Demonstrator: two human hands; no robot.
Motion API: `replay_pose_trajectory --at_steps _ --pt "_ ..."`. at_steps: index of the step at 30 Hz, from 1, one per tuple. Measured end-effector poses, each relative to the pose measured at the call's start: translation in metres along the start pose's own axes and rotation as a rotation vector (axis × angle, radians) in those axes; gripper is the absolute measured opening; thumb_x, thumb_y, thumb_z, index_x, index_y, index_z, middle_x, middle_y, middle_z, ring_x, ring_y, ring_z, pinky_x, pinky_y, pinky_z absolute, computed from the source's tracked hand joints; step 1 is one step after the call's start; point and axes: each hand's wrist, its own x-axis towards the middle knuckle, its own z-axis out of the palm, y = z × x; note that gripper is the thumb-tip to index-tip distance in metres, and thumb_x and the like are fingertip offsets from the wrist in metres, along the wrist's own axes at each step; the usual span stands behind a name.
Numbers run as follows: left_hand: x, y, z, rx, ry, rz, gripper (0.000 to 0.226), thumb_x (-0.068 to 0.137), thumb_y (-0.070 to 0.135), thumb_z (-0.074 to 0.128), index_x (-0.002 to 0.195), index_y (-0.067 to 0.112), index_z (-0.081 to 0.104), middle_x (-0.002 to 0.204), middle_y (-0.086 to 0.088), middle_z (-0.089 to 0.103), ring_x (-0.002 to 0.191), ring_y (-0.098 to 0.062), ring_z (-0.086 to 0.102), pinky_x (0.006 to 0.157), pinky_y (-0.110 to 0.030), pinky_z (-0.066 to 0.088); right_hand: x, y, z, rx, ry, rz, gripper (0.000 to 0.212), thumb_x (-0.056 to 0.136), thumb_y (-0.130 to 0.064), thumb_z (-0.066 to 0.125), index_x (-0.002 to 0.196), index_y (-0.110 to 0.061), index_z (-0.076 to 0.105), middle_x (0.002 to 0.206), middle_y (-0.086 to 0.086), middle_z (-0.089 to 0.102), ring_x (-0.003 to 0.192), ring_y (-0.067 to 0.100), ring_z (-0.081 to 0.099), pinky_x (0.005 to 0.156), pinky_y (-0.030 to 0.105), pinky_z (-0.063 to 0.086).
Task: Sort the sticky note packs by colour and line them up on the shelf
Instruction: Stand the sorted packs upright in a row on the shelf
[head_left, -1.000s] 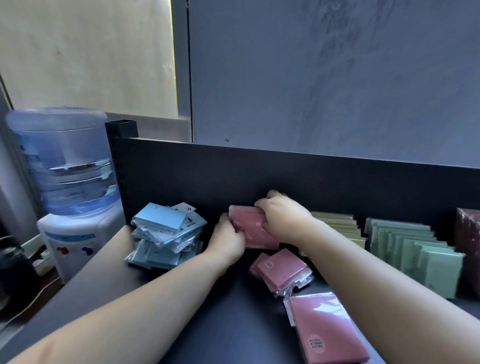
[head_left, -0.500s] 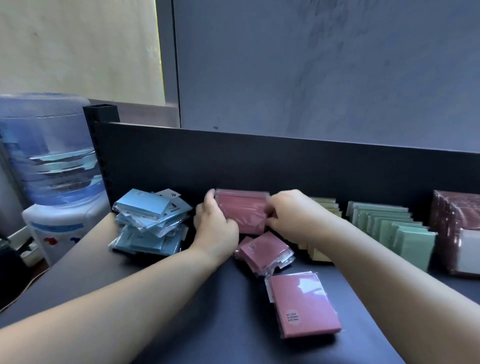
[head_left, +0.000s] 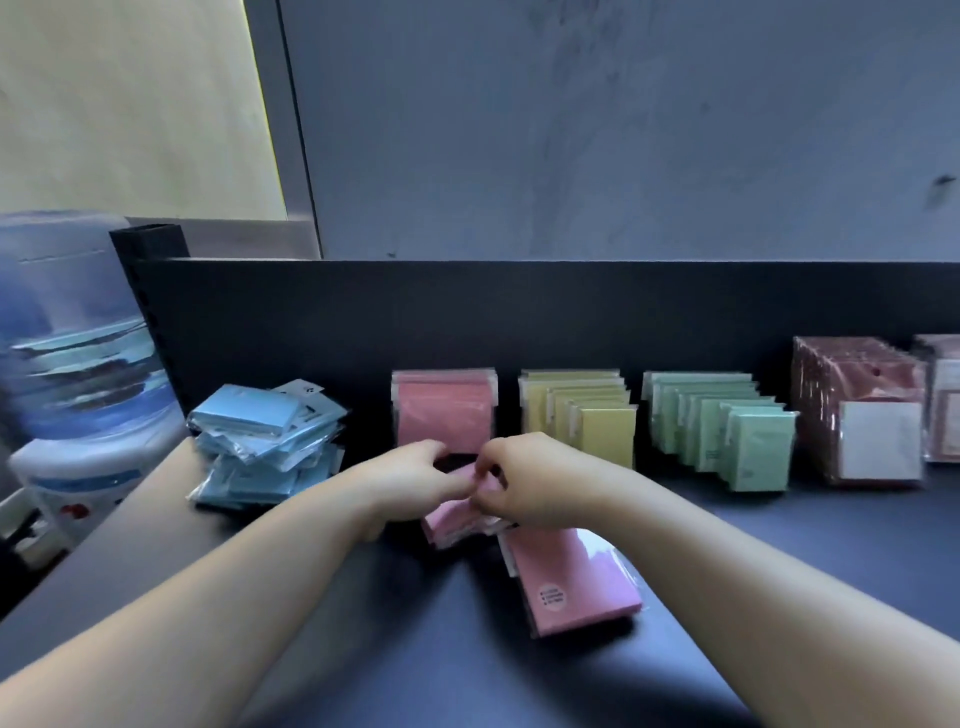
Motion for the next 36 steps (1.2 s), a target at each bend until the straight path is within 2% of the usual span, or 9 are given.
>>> replay_pose_trajectory --at_steps 4,7,11,15,18,23,26,30,36 --pt "-0.01 0.001 0.0 0.202 0.035 0.125 0.075 0.082 0.054 0.062 0.146 0.024 0.035 0.149 0.0 0.037 0.133 -0.014 0.039 0.11 -0.027 0.032 -0.015 0.007 -0.02 0.047 -0.079 -0.043 0.04 0.087 -0.031 0.062 0.125 -0.019 0.056 0.112 -0.004 0.064 0.088 0.011 0.059 0.059 0.011 0.041" --pt "-0.02 0.006 0.005 0.31 -0.005 0.177 0.08 0.08 0.054 0.065 0.147 0.023 0.031 0.149 0.003 0.036 0.132 -0.013 0.04 0.107 -0.023 0.033 -0.029 0.018 -0.036 -0.09 -0.192 -0.037 0.049 0.078 -0.037 0.073 0.122 -0.023 0.059 0.103 -0.012 0.062 0.087 0.007 0.057 0.067 0.014 0.043" --pt "-0.021 0.0 0.005 0.462 0.023 0.151 0.088 0.071 0.061 0.069 0.144 0.029 0.033 0.142 -0.001 0.04 0.128 -0.023 0.038 0.106 -0.031 0.035 -0.039 0.023 -0.035 -0.277 -0.422 0.011 0.068 0.074 -0.043 0.075 0.135 -0.029 0.048 0.128 -0.011 0.056 0.111 0.014 0.056 0.09 0.028 0.048" --pt "-0.022 -0.004 -0.002 0.57 0.016 0.075 0.087 0.069 0.061 0.071 0.142 0.031 0.035 0.135 -0.002 0.041 0.126 -0.024 0.036 0.105 -0.031 0.033 -0.042 0.025 -0.029 -0.285 -0.452 0.065 0.067 0.07 -0.049 0.078 0.127 -0.027 0.051 0.119 -0.008 0.058 0.103 0.015 0.058 0.072 0.024 0.045" --pt "-0.022 -0.008 -0.01 0.627 0.017 0.051 0.079 0.067 0.059 0.072 0.133 0.027 0.043 0.129 -0.002 0.049 0.118 -0.022 0.046 0.1 -0.032 0.04 -0.045 0.026 -0.029 -0.263 -0.417 0.07 0.049 0.066 -0.051 0.079 0.099 -0.025 0.053 0.1 -0.008 0.059 0.091 0.016 0.058 0.061 0.024 0.043" --pt "-0.024 -0.011 -0.018 0.625 -0.034 0.071 0.076 0.07 0.051 0.073 0.135 0.027 0.04 0.124 0.002 0.05 0.111 -0.019 0.05 0.095 -0.03 0.043 -0.044 0.025 -0.031 -0.183 -0.083 -0.033 0.029 0.078 -0.023 0.07 0.088 -0.022 0.042 0.088 -0.007 0.047 0.085 0.017 0.05 0.06 0.026 0.038" --pt "-0.026 -0.014 -0.022 0.675 -0.095 0.099 0.081 0.07 0.052 0.072 0.139 0.032 0.035 0.125 0.003 0.045 0.115 -0.018 0.045 0.099 -0.031 0.04 -0.037 0.025 -0.027 -0.2 -0.054 -0.061 0.018 0.083 -0.012 0.057 0.092 -0.018 0.042 0.081 -0.008 0.043 0.081 0.018 0.047 0.052 0.018 0.032" --pt "-0.027 -0.019 -0.028 0.666 -0.18 0.162 0.083 0.065 0.057 0.076 0.137 0.039 0.036 0.121 0.009 0.041 0.116 -0.012 0.041 0.101 -0.029 0.036 -0.024 0.024 -0.031 -0.139 0.028 -0.05 0.025 0.077 -0.017 0.068 0.094 -0.023 0.05 0.082 -0.009 0.051 0.075 0.013 0.05 0.051 0.014 0.034" --pt "-0.027 -0.024 -0.029 0.6 -0.161 0.216 0.073 0.072 0.07 0.062 0.134 0.038 0.042 0.123 0.008 0.044 0.117 -0.013 0.044 0.103 -0.029 0.036 0.016 0.009 -0.026 -0.15 0.08 -0.104 0.027 0.076 -0.018 0.071 0.093 -0.024 0.051 0.088 -0.006 0.052 0.08 0.016 0.049 0.055 0.025 0.034"
